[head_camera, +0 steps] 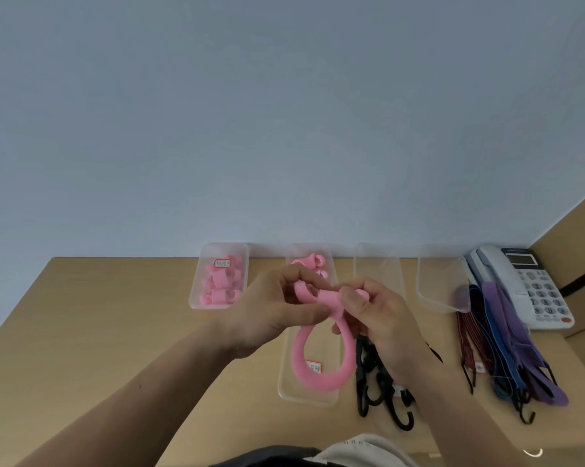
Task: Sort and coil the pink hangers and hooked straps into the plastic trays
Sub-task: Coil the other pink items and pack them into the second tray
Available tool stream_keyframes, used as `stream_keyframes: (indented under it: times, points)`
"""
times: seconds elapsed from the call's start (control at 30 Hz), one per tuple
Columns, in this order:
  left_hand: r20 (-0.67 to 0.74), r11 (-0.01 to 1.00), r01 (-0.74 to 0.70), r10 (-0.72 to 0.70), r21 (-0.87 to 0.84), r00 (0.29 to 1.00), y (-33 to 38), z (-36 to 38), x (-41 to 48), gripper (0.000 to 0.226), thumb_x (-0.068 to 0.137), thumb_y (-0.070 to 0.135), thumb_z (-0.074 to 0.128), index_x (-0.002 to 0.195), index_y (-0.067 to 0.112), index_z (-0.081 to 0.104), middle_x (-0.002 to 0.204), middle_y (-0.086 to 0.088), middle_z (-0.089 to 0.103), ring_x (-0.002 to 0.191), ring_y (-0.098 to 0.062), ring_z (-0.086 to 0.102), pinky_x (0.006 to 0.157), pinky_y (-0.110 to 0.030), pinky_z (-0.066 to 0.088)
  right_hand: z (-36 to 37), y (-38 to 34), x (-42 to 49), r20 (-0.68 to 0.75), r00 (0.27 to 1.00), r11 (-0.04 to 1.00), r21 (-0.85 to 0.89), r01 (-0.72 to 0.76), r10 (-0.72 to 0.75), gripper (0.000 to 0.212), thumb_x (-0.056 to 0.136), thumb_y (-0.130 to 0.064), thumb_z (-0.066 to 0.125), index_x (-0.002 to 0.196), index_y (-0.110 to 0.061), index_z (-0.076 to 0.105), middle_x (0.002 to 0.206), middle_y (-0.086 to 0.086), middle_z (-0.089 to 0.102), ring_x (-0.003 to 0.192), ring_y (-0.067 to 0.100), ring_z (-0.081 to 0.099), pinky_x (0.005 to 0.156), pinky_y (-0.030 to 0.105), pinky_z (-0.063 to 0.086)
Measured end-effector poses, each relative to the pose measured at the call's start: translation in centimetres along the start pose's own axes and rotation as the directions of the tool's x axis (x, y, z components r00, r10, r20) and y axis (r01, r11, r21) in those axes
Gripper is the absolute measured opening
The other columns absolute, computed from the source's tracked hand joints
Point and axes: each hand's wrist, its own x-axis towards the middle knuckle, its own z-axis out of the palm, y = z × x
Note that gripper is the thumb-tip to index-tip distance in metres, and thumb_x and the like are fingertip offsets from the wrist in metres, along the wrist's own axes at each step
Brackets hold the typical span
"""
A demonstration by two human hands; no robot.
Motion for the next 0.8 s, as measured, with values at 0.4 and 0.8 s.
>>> stream_keyframes:
  times: [0.4, 0.8]
  points:
    - [0.041, 0.975, 0.069, -0.080, 0.212, 0.996, -0.3, -0.2, 0.1, 0.030, 0.072, 0.014, 0.073, 0.102, 0.013, 0.070, 0.089, -0.006, 0.068, 0.082, -0.013, 0.063, 0.074, -0.026, 0.050, -0.1, 0.0, 0.2, -0.049, 0.998, 0.995, -0.095, 0.033, -0.038, 0.036, 0.055, -0.035, 0.083, 0.086, -0.019, 0.074, 0.080, 0.008, 0.073, 0.070, 0.021, 0.069, 0.064, 0.024, 0.056]
    - [0.039, 0.985, 0.150, -0.154, 0.089, 0.987, -0.3, -0.4, 0.6, 0.035, 0.079, 0.020, 0.067, 0.107, -0.001, 0.064, 0.088, -0.011, 0.069, 0.075, -0.021, 0.067, 0.071, -0.030, 0.055, 0.0, 1.1, 0.4, 0.005, 0.994, 0.959, -0.262, 0.111, -0.113, 0.044, 0.069, -0.012, 0.087, 0.096, -0.041, 0.067, 0.089, -0.008, 0.071, 0.080, 0.014, 0.069, 0.073, 0.021, 0.055]
